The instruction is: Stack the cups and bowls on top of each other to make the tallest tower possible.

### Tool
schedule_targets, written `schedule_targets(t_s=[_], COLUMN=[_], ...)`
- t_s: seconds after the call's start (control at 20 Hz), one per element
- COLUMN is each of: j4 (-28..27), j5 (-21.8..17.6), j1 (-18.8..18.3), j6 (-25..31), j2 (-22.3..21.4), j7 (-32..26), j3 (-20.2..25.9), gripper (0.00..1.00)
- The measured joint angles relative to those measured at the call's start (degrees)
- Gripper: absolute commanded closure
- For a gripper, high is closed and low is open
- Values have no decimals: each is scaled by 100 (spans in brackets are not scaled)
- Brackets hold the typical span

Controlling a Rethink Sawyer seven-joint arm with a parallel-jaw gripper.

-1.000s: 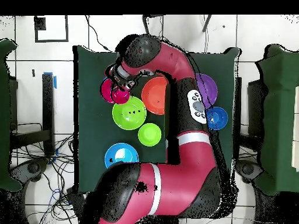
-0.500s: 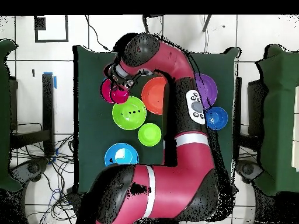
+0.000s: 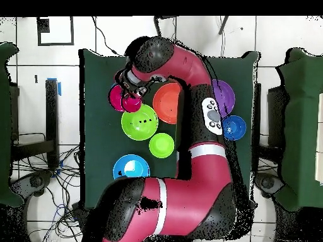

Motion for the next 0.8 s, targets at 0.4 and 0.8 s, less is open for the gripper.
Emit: schedule_targets(t_s=[0.4, 0.8], j4=[0, 0], j5=[197, 411], j1=[122, 325], j6=[0, 0], j2=[27, 42], j7=[0, 0], j3=[-45, -172], gripper=[100, 100])
